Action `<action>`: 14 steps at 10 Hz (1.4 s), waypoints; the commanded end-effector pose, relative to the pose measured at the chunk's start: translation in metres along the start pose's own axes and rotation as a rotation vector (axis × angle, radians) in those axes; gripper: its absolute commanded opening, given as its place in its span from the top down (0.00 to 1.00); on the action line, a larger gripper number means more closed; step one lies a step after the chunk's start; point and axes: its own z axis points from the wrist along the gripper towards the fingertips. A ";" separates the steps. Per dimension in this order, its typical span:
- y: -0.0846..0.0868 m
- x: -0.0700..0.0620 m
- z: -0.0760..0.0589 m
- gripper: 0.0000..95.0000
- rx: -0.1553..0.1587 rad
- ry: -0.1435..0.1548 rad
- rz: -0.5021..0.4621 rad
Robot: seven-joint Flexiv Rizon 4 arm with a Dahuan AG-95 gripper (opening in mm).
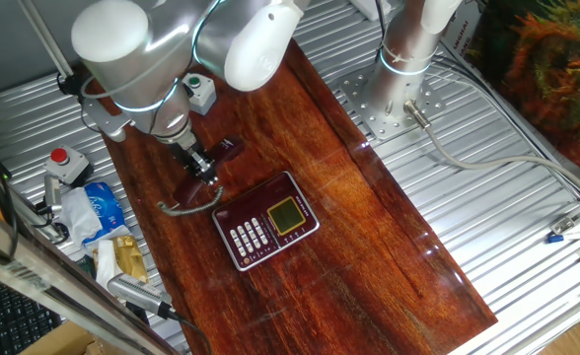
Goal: Place the handset of the telephone on the corresponding phone cradle
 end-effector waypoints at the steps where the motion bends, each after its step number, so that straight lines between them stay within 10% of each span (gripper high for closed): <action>1: 0.001 -0.001 0.000 1.00 0.000 0.007 0.016; 6: 0.007 0.007 0.002 1.00 -0.034 0.007 0.313; 14: 0.055 0.017 0.025 1.00 -0.051 0.010 0.453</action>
